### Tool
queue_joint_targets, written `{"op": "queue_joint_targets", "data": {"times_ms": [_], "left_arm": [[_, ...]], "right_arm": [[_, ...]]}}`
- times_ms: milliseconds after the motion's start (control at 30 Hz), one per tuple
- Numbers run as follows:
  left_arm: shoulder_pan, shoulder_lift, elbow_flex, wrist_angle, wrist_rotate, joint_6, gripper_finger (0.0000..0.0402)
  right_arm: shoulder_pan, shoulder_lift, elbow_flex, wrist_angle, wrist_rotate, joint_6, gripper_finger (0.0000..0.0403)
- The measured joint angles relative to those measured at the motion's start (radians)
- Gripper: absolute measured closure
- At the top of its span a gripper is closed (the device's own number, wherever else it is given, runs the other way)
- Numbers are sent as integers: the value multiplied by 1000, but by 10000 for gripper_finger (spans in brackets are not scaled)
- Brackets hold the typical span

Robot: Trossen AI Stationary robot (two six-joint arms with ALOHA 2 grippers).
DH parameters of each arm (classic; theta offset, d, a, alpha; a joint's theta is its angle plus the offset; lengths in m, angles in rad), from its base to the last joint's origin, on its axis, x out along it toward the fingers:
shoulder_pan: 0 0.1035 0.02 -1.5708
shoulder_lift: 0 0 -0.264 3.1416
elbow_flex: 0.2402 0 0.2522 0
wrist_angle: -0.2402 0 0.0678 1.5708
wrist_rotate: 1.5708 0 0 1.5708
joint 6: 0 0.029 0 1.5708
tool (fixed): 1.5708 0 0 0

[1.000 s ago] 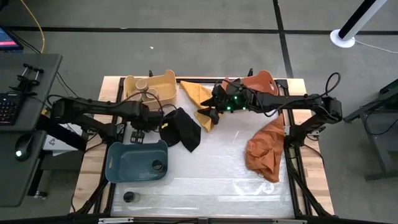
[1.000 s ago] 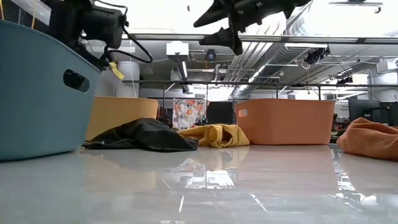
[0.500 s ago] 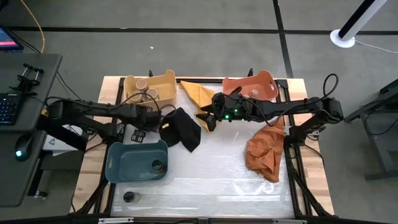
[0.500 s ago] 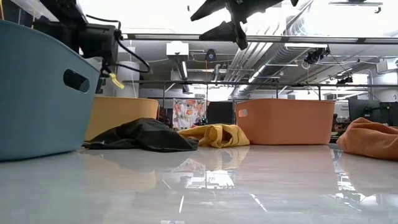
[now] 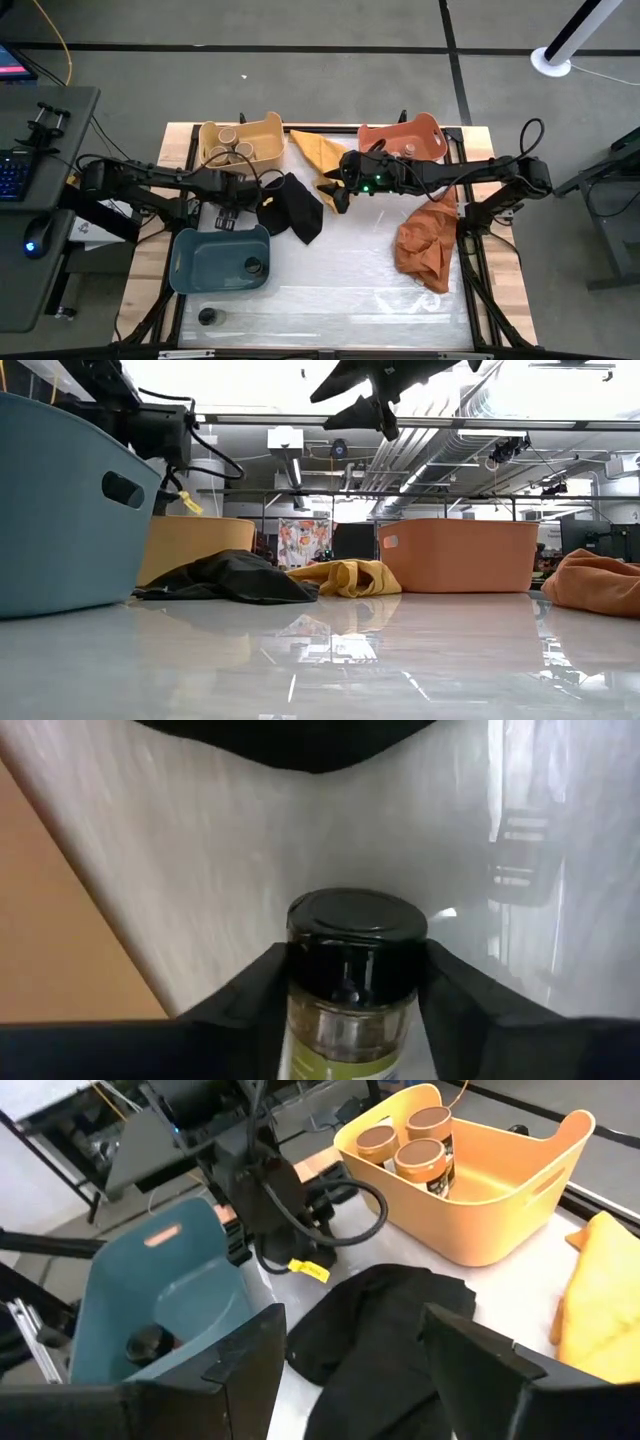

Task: Sort spices by type
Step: Put the top black spice bottle into the blue bin

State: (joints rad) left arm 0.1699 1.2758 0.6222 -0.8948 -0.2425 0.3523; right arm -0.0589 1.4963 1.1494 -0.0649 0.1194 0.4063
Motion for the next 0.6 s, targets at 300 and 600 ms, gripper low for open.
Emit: {"op": "queue_joint_targets", "data": {"times_ms": [300,600], "left_arm": [[35,-55,224,-90,-26,-118,281],[-28,-344,481,-74,65,-621,347]], "right_arm": [[-3,0,0,-10,-2,-44,176],[-37,0,0,-15,-55,-51,176]]}}
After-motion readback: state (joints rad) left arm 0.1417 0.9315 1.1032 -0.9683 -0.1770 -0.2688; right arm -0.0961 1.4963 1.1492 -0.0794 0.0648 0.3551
